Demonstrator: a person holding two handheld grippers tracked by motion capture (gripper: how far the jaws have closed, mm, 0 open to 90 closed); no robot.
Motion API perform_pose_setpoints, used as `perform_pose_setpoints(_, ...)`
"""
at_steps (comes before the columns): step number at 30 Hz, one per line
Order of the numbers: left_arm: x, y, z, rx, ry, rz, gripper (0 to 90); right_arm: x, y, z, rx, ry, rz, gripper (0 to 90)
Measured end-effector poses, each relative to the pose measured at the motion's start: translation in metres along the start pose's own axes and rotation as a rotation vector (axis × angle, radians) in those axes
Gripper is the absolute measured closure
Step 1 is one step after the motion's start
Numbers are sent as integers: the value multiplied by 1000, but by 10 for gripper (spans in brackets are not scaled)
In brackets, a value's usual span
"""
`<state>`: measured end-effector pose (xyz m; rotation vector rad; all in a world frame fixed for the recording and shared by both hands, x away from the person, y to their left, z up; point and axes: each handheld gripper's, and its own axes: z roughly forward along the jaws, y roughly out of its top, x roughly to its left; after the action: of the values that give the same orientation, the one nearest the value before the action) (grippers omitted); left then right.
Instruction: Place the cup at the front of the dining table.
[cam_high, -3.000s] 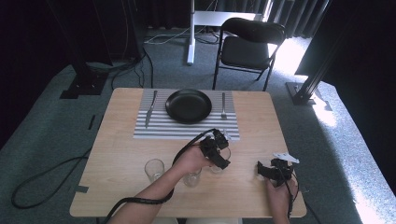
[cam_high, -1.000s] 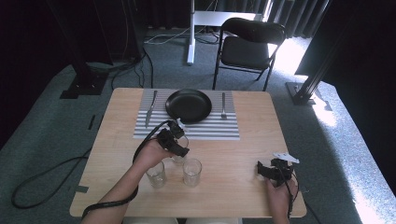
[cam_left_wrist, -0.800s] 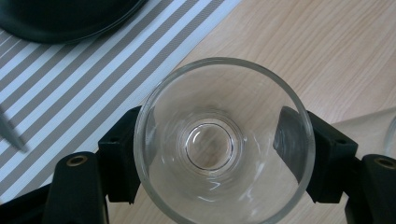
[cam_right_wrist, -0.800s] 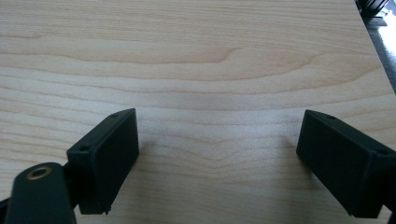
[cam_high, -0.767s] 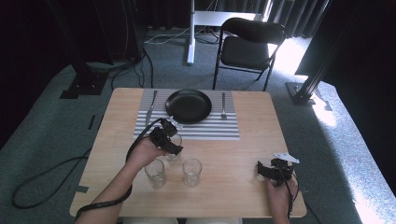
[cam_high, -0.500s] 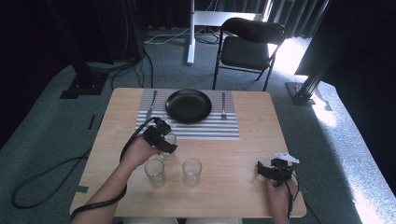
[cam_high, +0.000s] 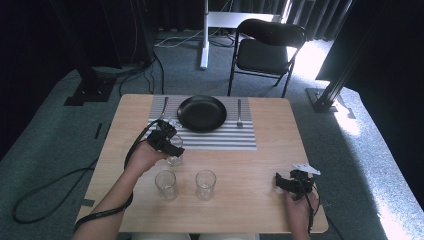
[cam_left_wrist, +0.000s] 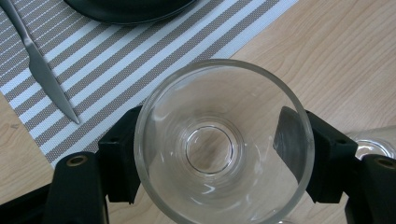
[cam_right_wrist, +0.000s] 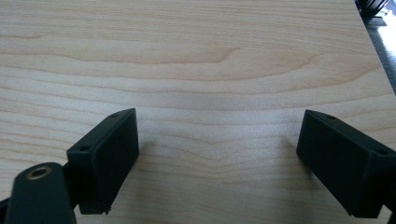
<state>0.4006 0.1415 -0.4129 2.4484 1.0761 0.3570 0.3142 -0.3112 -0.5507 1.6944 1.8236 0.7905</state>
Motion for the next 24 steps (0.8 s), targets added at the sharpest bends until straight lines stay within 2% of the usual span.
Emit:
perform_pose_setpoints(3,6,3,0,-12,-8,-19,285,0,0,0,0,0,0,123)
perform_pose_setpoints(10,18,12,2,-27,33,-55,285,0,0,0,0,0,-1,123)
perform_pose_setpoints(24,45,29,8,-49,62,-152,285,0,0,0,0,0,0,123)
